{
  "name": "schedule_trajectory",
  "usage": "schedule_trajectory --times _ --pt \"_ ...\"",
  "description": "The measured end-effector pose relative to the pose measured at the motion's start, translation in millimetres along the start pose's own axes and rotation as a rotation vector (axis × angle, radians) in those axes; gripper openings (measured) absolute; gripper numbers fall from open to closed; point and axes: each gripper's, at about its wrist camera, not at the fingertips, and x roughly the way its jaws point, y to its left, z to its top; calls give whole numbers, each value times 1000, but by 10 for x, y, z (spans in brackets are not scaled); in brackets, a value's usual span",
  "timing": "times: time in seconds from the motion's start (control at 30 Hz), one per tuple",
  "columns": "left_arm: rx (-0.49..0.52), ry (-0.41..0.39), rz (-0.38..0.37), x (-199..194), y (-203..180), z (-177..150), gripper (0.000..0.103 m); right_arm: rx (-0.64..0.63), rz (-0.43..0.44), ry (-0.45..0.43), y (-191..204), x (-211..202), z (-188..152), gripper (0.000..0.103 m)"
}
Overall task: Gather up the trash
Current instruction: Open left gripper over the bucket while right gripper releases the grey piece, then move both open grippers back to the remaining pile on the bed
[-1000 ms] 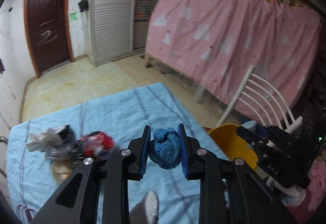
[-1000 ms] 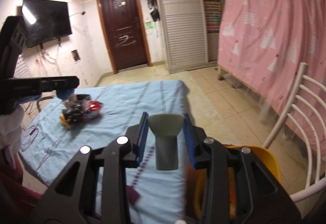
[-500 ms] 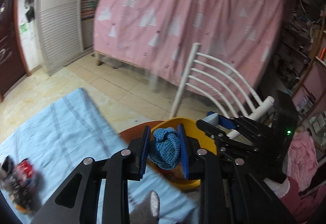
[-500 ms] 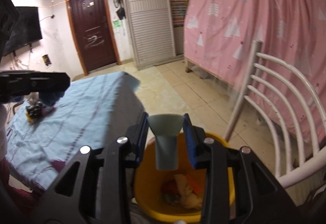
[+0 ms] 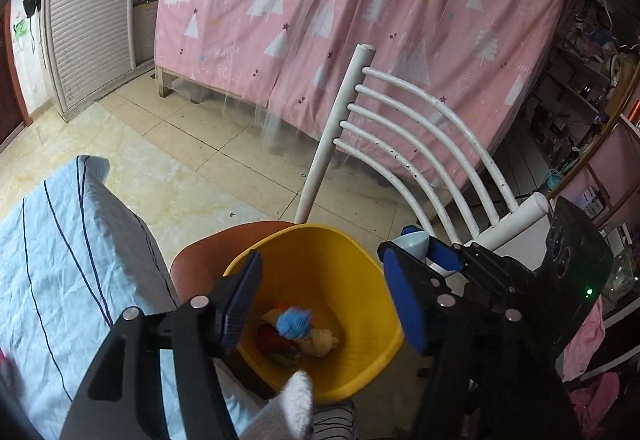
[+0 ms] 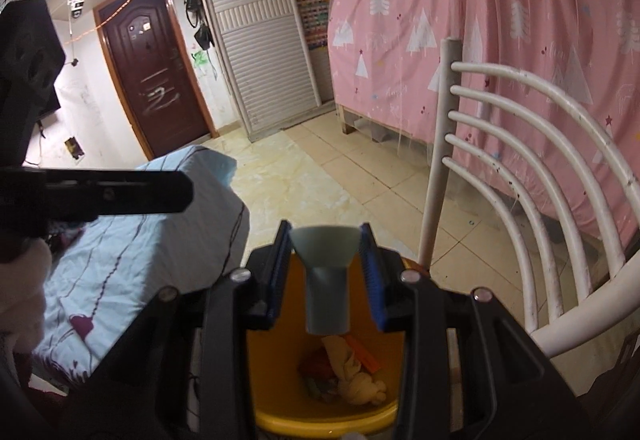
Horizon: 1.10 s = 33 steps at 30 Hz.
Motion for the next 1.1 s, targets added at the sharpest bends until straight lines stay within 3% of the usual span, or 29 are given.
schedule_trajectory --times 0.2,0.27,0.3,0.63,0.77,1.1 --pt "-25 -9 26 -91 93 -43 55 4 6 21 48 97 -33 34" --pt "-40 -20 28 -173 155 -73 55 5 -6 29 66 142 -23 60" --pt "-47 -27 30 -211 176 -83 55 5 -7 29 80 152 -9 62" --pt "-101 -140 77 -863 520 -220 56 -69 55 29 632 213 70 62" --pt "-90 -189 139 -1155 609 -307 56 -116 100 37 998 257 106 62" --pt "-185 -285 246 -1850 1233 -601 56 -250 203 63 1884 362 170 62"
